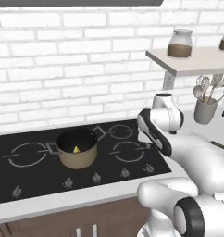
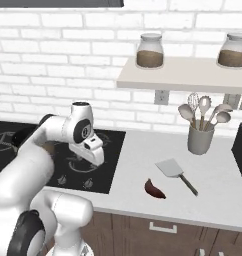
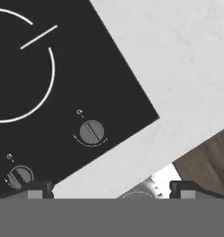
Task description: Put the potato and lemon wedge in the pot. Retrieve the spatula and lightly stir the vegetables in the pot.
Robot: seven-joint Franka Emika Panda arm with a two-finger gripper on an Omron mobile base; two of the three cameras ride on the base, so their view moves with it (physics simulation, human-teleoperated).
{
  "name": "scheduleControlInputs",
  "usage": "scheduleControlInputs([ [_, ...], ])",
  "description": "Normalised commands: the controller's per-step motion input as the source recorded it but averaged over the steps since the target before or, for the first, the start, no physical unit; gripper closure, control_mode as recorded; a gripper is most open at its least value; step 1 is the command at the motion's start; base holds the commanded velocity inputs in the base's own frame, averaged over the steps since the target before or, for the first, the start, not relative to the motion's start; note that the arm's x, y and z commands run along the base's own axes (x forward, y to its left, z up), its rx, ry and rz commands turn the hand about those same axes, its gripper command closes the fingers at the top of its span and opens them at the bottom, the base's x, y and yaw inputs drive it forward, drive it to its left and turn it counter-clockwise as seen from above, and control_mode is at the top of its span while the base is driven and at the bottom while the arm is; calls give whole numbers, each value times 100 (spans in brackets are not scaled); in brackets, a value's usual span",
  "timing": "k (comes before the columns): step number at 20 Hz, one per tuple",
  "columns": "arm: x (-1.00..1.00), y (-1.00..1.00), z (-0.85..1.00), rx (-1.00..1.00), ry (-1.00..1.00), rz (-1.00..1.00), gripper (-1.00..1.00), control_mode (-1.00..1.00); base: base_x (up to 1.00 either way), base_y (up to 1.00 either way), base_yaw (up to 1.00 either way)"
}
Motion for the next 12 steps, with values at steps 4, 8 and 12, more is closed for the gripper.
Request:
scheduleControlInputs([
  [4,0,-100,-23,-1,13,-9,-100,-100,0,0,0],
  [8,3,-100,-4,-3,12,-2,-100,-100,0,0,0],
  [12,0,-100,-2,-4,8,1,-100,-100,0,0,0],
])
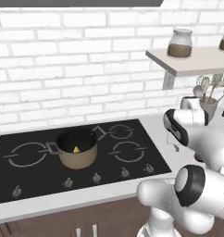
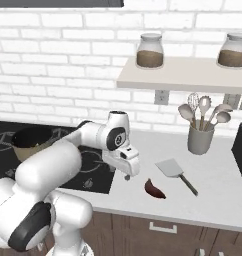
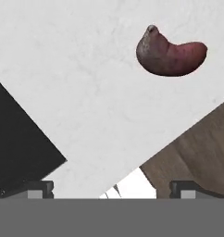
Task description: Put the potato and lemon wedge in the pot. Retrieve the spatula and lightly stir the vegetables in the pot.
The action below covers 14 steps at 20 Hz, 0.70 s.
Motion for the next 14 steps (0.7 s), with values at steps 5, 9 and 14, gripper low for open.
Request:
scheduleControlInputs([
  [5,0,-100,-14,-4,7,11,-100,-100,0,0,0],
  [9,0,-84,-31,-4,7,12,-100,-100,0,0,0],
  [14,0,-53,-45,0,1,19,-100,-100,0,0,0],
])
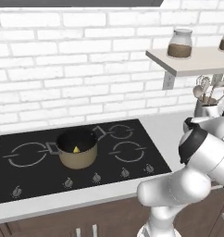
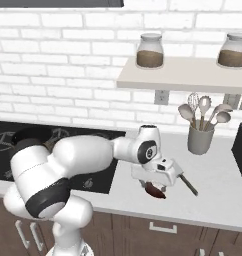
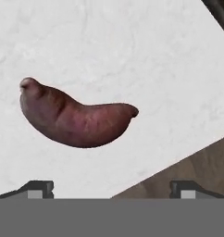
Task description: Put the potato and lemon wedge in the pot. Retrieve the spatula and lightly stir the vegetables in the pot.
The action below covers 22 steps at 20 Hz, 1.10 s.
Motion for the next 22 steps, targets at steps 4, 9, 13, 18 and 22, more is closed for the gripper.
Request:
scheduleControlInputs([
  [4,0,-22,-58,0,0,24,-100,-100,0,0,0],
  [9,6,-1,-41,0,0,31,-100,-100,0,0,0],
  [13,19,0,-12,0,-4,32,-100,-100,0,0,0],
  [18,10,0,-14,0,-3,31,-100,-100,0,0,0],
  [22,1,0,-21,6,0,25,-100,-100,0,0,0],
])
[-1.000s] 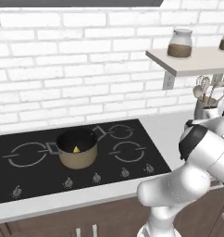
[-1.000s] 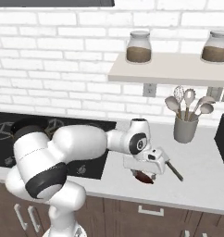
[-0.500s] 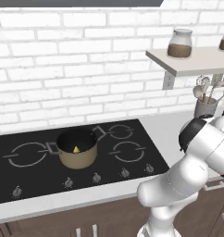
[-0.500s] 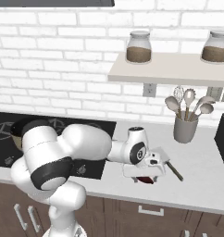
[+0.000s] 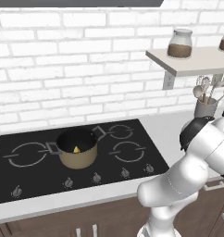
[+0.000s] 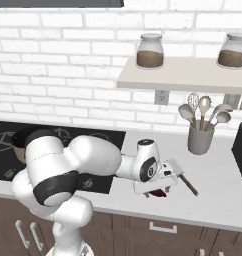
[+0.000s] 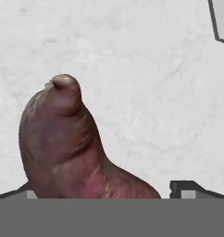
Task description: Put the potato and lemon wedge in the pot. Retrieve the spatula and lightly stir the vegetables in the pot.
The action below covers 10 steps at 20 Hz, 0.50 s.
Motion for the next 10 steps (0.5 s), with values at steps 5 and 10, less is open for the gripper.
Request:
scheduleControlInputs([
  [5,-1,0,-6,10,0,17,100,-100,0,0,0],
  [10,-34,17,43,8,-14,3,100,-100,0,0,0],
])
